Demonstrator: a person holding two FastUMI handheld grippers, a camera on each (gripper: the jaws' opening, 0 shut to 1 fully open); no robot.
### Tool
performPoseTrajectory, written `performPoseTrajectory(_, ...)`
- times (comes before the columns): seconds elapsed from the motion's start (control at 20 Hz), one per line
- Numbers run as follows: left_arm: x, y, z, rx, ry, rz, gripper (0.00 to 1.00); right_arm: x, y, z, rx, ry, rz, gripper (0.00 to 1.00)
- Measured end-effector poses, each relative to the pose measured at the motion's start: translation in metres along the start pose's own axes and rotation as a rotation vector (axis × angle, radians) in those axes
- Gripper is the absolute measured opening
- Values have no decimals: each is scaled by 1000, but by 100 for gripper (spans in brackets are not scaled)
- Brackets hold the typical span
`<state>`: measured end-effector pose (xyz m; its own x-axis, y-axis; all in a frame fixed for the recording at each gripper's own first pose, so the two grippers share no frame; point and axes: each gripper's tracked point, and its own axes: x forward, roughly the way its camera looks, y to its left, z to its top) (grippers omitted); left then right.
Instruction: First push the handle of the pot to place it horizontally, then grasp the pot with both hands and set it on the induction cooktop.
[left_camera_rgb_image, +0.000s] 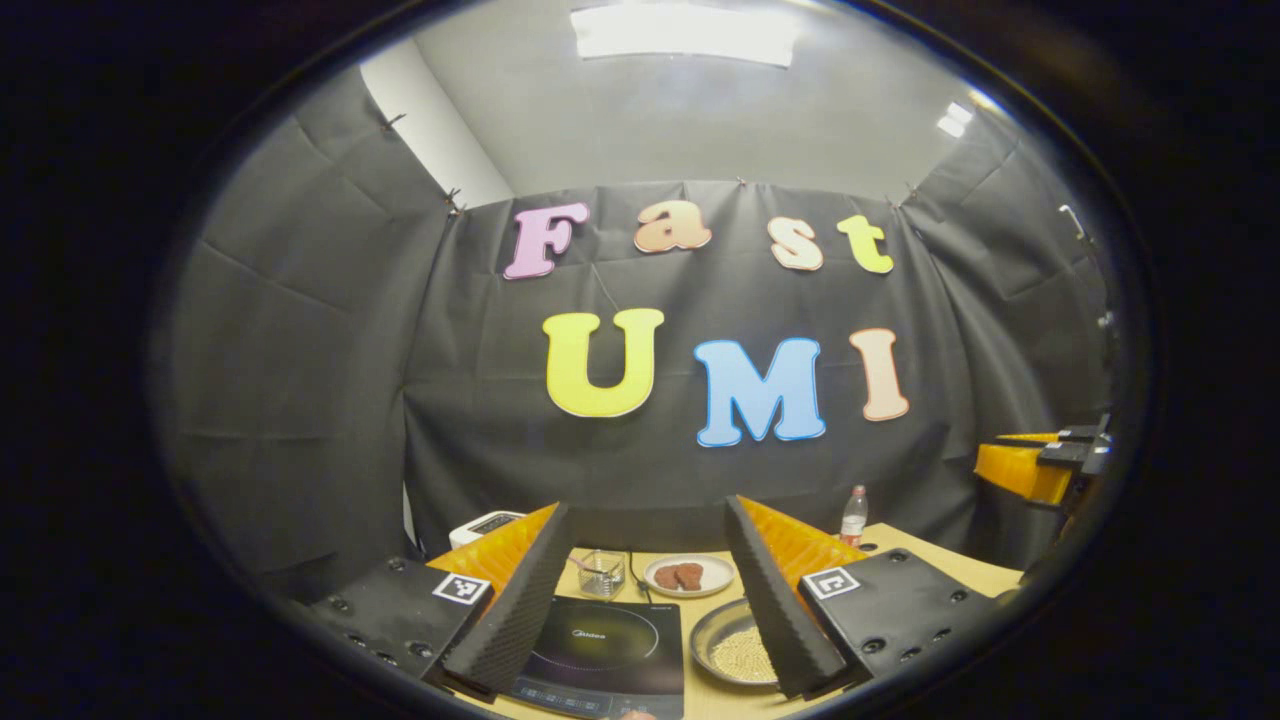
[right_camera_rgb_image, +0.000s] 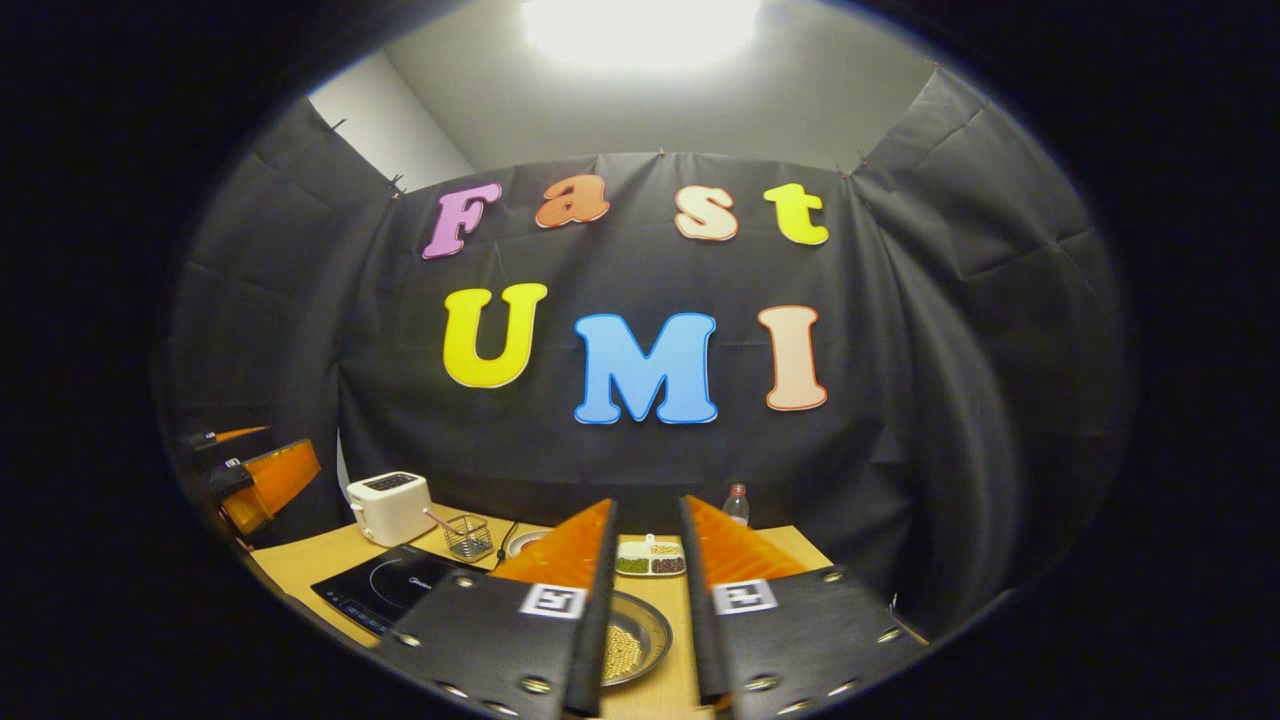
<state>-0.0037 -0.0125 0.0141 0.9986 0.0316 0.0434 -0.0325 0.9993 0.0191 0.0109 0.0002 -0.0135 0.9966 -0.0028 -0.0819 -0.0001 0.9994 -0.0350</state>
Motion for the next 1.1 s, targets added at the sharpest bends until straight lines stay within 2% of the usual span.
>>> performPoseTrajectory(0.05, -1, -1, 1, 5, 0, 4, 100, 6, -10, 1, 6, -9, 7, 1)
performPoseTrajectory(0.1, -4, -3, 0, 7, 1, 8, 100, 6, -5, -4, 15, 2, 26, 8)
performPoseTrajectory(0.15, -5, -6, 1, 5, 0, 7, 100, 6, -5, -7, 20, 9, 41, 8)
performPoseTrajectory(0.2, -5, -9, 2, 7, 0, 8, 100, 8, -8, -10, 19, 8, 45, 8)
performPoseTrajectory(0.25, -6, -10, 2, 13, -3, 15, 100, 6, -7, -9, 27, 11, 68, 1)
performPoseTrajectory(0.3, -7, -14, 4, 16, -5, 19, 100, 5, -5, -10, 35, 18, 89, 0)
performPoseTrajectory(0.55, -17, -29, 11, 43, -23, 51, 100, 6, -6, -17, 46, 12, 164, 1)
performPoseTrajectory(0.75, -29, -28, 16, 59, -26, 88, 100, 7, 4, -32, 80, 53, 232, 0)
performPoseTrajectory(1.1, -28, -13, 14, 71, -16, 135, 100, 14, 44, -58, 92, 125, 342, 1)
